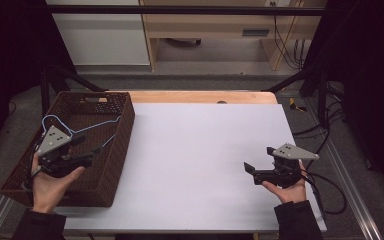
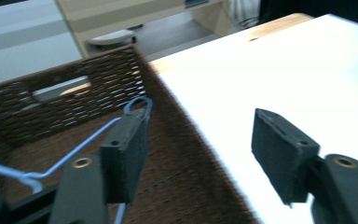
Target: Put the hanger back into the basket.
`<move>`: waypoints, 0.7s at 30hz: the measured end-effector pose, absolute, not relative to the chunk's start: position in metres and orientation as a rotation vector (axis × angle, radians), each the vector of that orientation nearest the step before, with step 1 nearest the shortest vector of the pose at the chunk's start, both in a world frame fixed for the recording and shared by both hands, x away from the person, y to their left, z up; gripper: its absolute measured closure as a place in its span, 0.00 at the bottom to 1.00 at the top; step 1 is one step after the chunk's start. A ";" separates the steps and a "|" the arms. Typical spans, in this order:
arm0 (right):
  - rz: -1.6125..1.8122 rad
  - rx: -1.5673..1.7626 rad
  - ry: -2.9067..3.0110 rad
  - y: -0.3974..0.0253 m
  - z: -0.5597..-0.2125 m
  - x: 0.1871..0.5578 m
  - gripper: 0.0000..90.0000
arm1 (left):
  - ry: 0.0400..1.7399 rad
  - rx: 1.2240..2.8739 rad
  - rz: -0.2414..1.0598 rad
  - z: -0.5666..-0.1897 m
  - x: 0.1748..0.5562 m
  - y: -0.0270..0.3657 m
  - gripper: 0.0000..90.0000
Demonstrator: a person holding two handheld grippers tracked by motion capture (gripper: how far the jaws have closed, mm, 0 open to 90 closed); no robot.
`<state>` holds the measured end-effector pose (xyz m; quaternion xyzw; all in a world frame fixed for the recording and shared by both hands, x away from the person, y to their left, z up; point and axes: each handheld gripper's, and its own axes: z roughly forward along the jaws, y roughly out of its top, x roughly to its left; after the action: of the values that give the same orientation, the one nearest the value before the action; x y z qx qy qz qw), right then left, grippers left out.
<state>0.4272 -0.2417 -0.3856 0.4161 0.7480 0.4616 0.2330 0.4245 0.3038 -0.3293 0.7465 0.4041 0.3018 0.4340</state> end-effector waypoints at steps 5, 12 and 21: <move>1.271 1.146 2.052 -0.242 -0.385 0.427 0.06 | 0.937 1.860 0.703 -0.338 0.419 0.281 0.30; 1.276 1.143 2.051 -0.242 -0.385 0.426 0.06 | 0.901 1.855 0.638 -0.352 0.417 0.264 0.21; 1.287 1.137 2.047 -0.243 -0.384 0.425 0.06 | 0.885 1.856 0.590 -0.374 0.415 0.252 0.14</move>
<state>0.4253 -0.2434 -0.3845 0.4138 0.7451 0.4684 0.2328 0.4154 0.2519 -0.3743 0.7610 0.3628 0.2419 0.4803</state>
